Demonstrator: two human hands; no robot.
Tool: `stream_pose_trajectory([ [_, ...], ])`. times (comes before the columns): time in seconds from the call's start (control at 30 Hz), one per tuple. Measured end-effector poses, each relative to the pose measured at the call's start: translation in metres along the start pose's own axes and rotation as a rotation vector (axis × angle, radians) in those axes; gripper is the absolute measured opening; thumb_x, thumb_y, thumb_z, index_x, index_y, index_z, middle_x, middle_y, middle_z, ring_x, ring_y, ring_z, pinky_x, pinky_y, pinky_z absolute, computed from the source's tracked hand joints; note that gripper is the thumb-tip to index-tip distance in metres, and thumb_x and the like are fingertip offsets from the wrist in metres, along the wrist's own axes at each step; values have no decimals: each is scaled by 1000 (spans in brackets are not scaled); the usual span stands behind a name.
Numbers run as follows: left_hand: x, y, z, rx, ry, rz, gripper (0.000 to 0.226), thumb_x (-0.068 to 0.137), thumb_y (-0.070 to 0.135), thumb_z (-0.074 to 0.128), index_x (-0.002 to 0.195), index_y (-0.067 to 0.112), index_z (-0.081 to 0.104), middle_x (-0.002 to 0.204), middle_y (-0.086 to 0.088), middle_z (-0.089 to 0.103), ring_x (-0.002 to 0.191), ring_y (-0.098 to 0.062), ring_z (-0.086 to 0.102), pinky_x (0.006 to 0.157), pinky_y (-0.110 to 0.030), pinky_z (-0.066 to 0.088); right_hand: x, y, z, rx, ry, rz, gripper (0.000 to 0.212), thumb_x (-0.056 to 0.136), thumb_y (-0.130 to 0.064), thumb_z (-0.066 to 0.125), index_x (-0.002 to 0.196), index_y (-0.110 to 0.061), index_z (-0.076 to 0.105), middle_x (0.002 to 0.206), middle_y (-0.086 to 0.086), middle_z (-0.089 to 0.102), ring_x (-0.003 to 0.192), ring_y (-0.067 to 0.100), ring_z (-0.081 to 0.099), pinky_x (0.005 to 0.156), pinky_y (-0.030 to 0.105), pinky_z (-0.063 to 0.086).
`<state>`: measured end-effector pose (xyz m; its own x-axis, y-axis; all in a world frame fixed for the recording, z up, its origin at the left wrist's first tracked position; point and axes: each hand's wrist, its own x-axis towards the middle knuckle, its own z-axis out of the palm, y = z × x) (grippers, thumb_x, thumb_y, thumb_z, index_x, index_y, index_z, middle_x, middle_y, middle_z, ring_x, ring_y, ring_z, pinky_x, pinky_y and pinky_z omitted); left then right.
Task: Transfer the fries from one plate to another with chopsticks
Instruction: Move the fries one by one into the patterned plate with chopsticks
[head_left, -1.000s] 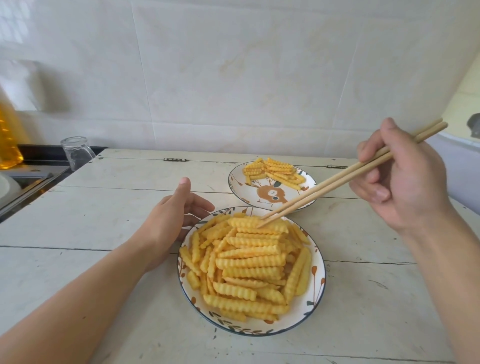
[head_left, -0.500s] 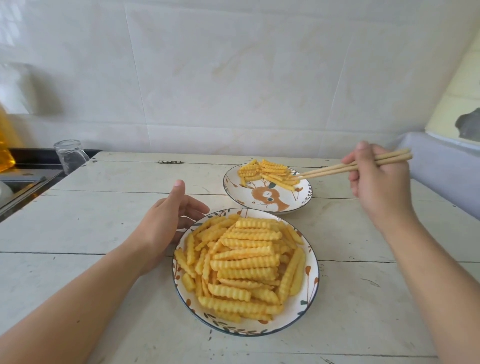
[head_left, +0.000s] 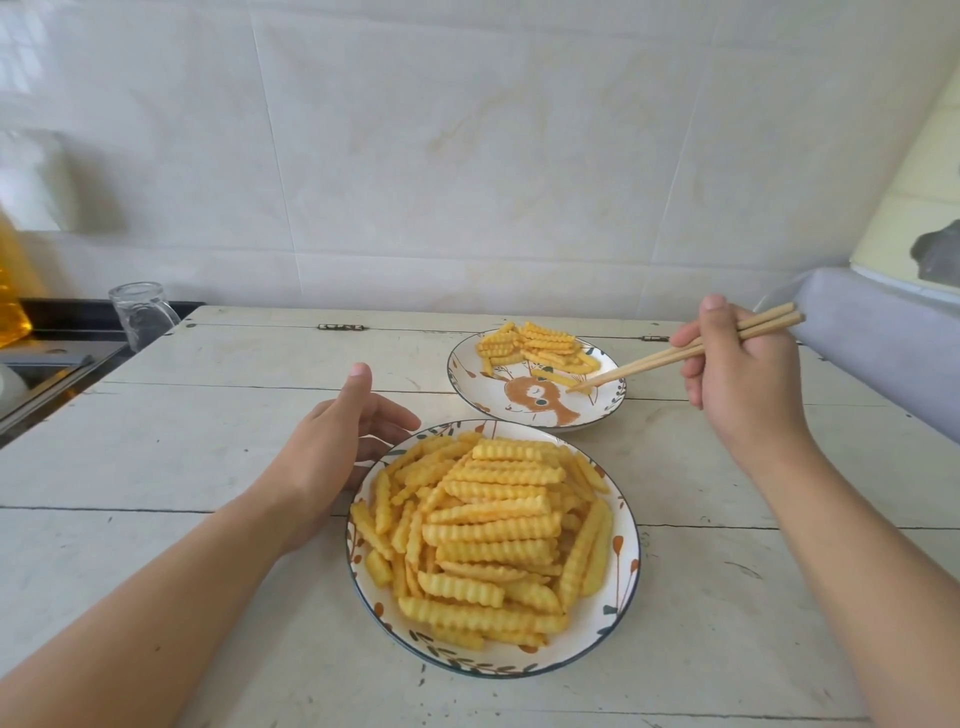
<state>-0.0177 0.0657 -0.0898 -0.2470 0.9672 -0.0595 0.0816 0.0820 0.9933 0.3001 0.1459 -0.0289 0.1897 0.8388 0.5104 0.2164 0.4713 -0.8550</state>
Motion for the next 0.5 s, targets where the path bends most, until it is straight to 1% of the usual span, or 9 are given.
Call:
stream_pose_trajectory([
  [0.13,0,0,0,-9,3,2,78,105,67,24,88,17,81,93,-7,73,87,-26,66,86,-47,50,0,3,1,-8,-12,-16,42,105,-35,47,75,-12,65,59,10,50,41,11,45,39,20,37],
  [0.3,1,0,0,-5,0,1,78,104,67,24,88,17,81,91,-5,72,86,-25,64,85,-46,49,1,12,3,-34,-46,20,43,106,-36,45,77,-13,66,58,7,50,42,13,44,40,22,37],
  [0.43,0,0,0,2,-2,3,78,105,67,24,89,16,81,93,-7,73,86,-26,65,86,-47,50,4,4,3,89,30,89,53,107,-40,39,70,-10,62,48,0,48,37,15,41,40,23,33],
  [0.5,0,0,-1,9,-4,4,78,104,67,24,89,17,81,96,-9,73,87,-27,65,86,-47,50,3,-9,0,250,34,133,57,107,-43,39,65,-11,60,46,2,47,35,19,36,42,24,29],
])
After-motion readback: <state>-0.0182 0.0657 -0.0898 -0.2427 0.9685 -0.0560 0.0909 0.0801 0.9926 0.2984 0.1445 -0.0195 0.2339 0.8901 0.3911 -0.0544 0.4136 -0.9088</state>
